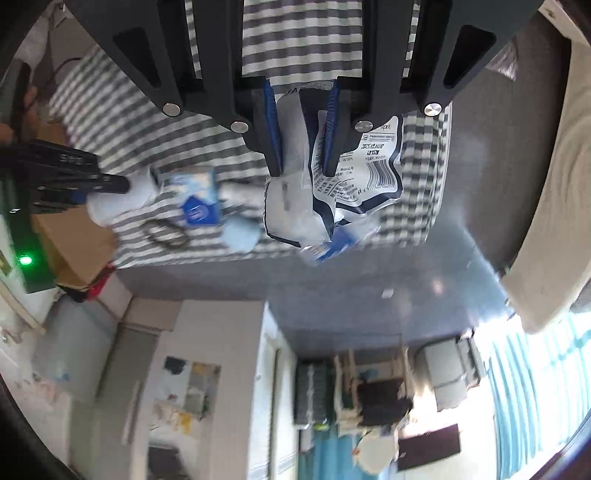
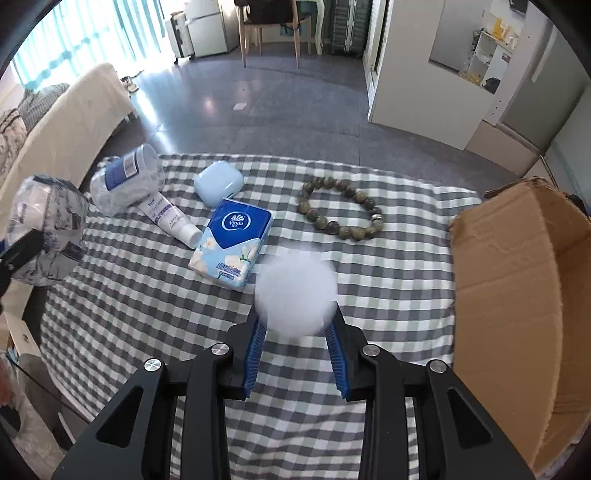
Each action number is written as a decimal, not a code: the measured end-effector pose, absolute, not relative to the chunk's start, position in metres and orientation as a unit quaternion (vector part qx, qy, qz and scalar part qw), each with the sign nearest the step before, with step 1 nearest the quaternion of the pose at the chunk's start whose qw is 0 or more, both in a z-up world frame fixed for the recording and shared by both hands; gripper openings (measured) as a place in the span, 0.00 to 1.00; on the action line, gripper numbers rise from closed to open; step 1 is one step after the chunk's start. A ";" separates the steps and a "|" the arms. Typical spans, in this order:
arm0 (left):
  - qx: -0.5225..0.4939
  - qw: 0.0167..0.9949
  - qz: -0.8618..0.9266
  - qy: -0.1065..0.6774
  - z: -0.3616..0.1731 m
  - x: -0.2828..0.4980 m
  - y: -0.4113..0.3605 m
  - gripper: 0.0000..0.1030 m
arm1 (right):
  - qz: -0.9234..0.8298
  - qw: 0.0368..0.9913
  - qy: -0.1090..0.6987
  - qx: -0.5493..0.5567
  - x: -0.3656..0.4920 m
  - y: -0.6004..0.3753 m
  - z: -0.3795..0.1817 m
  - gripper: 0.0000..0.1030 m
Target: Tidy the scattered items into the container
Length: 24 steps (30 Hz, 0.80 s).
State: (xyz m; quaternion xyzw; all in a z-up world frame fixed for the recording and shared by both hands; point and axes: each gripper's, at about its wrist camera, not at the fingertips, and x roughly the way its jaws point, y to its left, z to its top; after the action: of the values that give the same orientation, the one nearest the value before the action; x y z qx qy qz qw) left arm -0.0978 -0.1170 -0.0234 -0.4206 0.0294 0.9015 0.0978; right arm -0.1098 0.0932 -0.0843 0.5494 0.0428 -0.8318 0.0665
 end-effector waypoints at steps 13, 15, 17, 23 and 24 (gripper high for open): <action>-0.355 0.217 0.904 0.098 0.037 -0.075 0.021 0.21 | -0.870 0.041 0.011 0.491 -0.092 0.177 -0.029 0.09; -0.342 0.244 0.901 0.110 0.046 -0.072 0.051 0.21 | -0.879 0.028 0.007 0.476 -0.085 0.196 -0.011 0.06; -0.329 0.273 0.896 0.117 0.056 -0.068 0.081 0.21 | -0.887 0.008 0.012 0.462 -0.081 0.218 0.003 0.06; -0.323 0.346 0.872 0.128 0.066 -0.069 0.169 0.21 | -0.891 -0.028 -0.010 0.453 -0.064 0.276 0.013 0.06; -0.323 0.356 0.867 0.132 0.065 -0.069 0.184 0.21 | -0.892 -0.036 -0.020 0.450 -0.059 0.288 0.014 0.06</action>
State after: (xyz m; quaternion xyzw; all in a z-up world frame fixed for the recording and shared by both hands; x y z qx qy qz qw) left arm -0.0690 0.1841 0.0654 -0.3231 0.1318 0.8668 0.3561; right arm -0.0592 0.2884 0.0142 0.4498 -0.0197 -0.8922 -0.0355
